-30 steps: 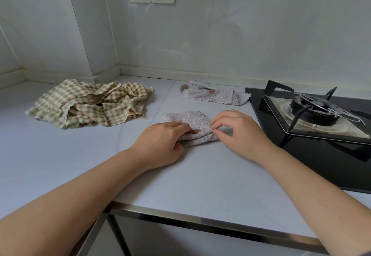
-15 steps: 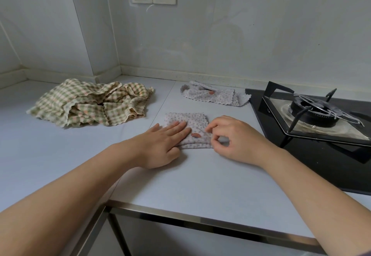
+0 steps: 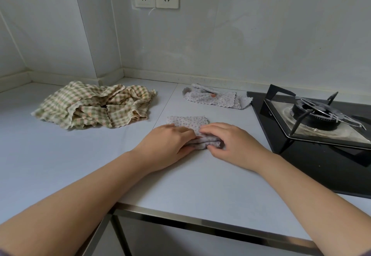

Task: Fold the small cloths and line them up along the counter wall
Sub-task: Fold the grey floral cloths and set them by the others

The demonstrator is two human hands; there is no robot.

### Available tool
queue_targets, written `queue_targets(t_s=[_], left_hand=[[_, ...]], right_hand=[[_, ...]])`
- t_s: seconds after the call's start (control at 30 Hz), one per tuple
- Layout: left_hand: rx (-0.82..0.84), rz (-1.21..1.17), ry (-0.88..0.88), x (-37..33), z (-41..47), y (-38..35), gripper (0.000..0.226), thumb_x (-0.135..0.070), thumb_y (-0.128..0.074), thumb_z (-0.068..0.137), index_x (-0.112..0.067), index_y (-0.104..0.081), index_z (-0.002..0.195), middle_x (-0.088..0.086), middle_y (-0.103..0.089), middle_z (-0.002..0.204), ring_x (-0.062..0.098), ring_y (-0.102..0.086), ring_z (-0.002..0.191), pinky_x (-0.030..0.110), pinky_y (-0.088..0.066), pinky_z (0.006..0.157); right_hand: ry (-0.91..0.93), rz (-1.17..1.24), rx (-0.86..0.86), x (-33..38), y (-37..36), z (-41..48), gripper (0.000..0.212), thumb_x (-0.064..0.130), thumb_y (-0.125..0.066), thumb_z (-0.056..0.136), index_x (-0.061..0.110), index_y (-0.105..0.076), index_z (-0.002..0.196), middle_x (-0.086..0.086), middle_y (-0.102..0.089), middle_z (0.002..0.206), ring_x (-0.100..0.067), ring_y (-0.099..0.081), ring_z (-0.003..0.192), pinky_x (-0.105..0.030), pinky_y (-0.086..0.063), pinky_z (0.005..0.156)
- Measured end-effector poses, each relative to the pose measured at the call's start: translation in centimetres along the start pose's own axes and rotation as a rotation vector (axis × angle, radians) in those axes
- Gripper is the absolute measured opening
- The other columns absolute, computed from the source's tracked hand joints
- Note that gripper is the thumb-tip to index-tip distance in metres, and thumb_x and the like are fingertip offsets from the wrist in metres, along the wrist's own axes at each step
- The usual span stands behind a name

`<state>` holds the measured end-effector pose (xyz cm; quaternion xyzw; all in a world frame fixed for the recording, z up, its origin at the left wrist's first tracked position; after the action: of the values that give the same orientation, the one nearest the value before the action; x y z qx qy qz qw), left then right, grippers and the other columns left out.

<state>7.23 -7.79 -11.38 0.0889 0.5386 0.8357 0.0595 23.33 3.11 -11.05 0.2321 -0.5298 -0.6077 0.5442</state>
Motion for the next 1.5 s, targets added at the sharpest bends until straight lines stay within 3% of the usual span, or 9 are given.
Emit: queue_targets(t_s=[0.17,0.3,0.43,0.63,0.77,1.07,1.17,1.27,1.5], left_hand=[[-0.104,-0.031,0.077,0.0,-0.1,0.3,0.039,-0.039,-0.029,0.09,-0.019,-0.063,0.095,-0.004,-0.067,0.085,0.025,-0.063,0.073,0.031,-0.043,0.057],[-0.168,-0.063,0.111,0.2,-0.1,0.7,0.032,-0.04,-0.035,0.086,-0.018,-0.059,0.089,-0.003,-0.063,0.074,0.027,-0.061,0.068,0.029,-0.039,0.055],[-0.243,-0.053,0.146,0.5,-0.2,1.0,0.02,-0.033,-0.051,0.079,-0.02,-0.062,0.09,-0.005,-0.065,0.072,0.024,-0.061,0.067,0.026,-0.041,0.056],[-0.452,-0.855,0.418,0.9,0.3,2.6,0.008,-0.019,-0.059,0.083,-0.013,-0.064,0.084,-0.009,-0.065,0.074,0.005,-0.06,0.071,0.018,-0.046,0.068],[-0.58,-0.994,0.645,-0.1,1.2,3.4,0.022,-0.023,-0.054,0.096,-0.008,-0.055,0.079,0.0,-0.05,0.072,0.01,-0.045,0.07,0.025,-0.036,0.063],[-0.542,-0.795,0.871,-1.9,7.3,4.3,0.035,-0.026,-0.039,0.102,-0.014,-0.039,0.069,-0.008,-0.036,0.062,0.002,-0.037,0.056,0.017,-0.031,0.054],[-0.469,-0.639,0.829,-3.0,10.2,6.2,0.032,-0.029,-0.038,0.102,-0.012,-0.044,0.076,-0.004,-0.045,0.06,0.005,-0.045,0.056,0.019,-0.033,0.053],[-0.35,-0.483,0.79,-4.4,13.1,8.2,0.029,-0.032,-0.035,0.102,-0.013,-0.04,0.08,0.0,-0.046,0.056,0.022,-0.046,0.054,0.035,-0.03,0.049],[-0.262,-0.729,0.812,-11.1,21.3,14.1,0.035,-0.031,-0.039,0.101,-0.021,-0.042,0.067,-0.006,-0.047,0.06,0.008,-0.044,0.054,0.029,-0.031,0.052]], right_hand=[[0.063,-0.033,-0.04,0.5,0.0,0.1,0.047,0.04,-0.063,0.076,0.022,-0.063,0.119,0.01,-0.061,0.125,-0.006,-0.052,0.118,-0.027,-0.041,0.099],[0.015,0.053,-0.201,0.4,-0.1,0.2,0.022,0.02,-0.062,0.079,0.016,-0.069,0.1,0.006,-0.07,0.103,-0.014,-0.063,0.097,-0.038,-0.05,0.085],[-0.143,0.391,-0.27,0.0,0.6,-0.1,0.018,0.002,-0.066,0.08,0.017,-0.07,0.089,0.007,-0.072,0.095,-0.004,-0.063,0.091,-0.023,-0.048,0.085],[-0.266,0.853,-0.377,0.5,1.6,0.2,0.023,-0.004,-0.062,0.086,0.019,-0.058,0.083,0.01,-0.061,0.075,0.003,-0.055,0.066,-0.012,-0.044,0.064],[-0.37,0.992,-0.47,1.2,2.1,-0.2,0.009,0.014,-0.055,0.095,0.022,-0.054,0.091,0.015,-0.05,0.06,0.002,-0.044,0.056,-0.01,-0.04,0.053],[-0.738,1.559,-0.355,0.3,3.7,0.7,0.027,0.031,-0.059,0.092,0.01,-0.062,0.108,-0.008,-0.071,0.108,-0.021,-0.067,0.1,-0.041,-0.05,0.093],[-0.873,1.329,-0.562,-0.5,5.7,1.4,0.041,0.034,-0.06,0.092,-0.005,-0.052,0.087,-0.023,-0.063,0.088,-0.034,-0.058,0.075,-0.036,-0.043,0.075],[-0.844,0.902,-0.744,-0.6,10.3,1.3,0.032,0.026,-0.05,0.098,0.011,-0.041,0.071,0.001,-0.041,0.061,-0.002,-0.037,0.053,-0.019,-0.033,0.058],[-0.828,0.593,-0.853,-3.1,21.8,-3.1,0.025,0.024,-0.042,0.101,0.013,-0.044,0.079,0.005,-0.041,0.062,-0.004,-0.037,0.054,-0.02,-0.031,0.054]])
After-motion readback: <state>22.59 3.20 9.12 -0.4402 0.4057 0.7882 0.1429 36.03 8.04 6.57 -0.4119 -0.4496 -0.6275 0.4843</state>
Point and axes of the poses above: each hand's wrist, its own z-axis towards the middle knuckle, its own y-axis out of the back of the hand, x = y × z, the point moved 2 cm from there along z, towards the middle knuckle
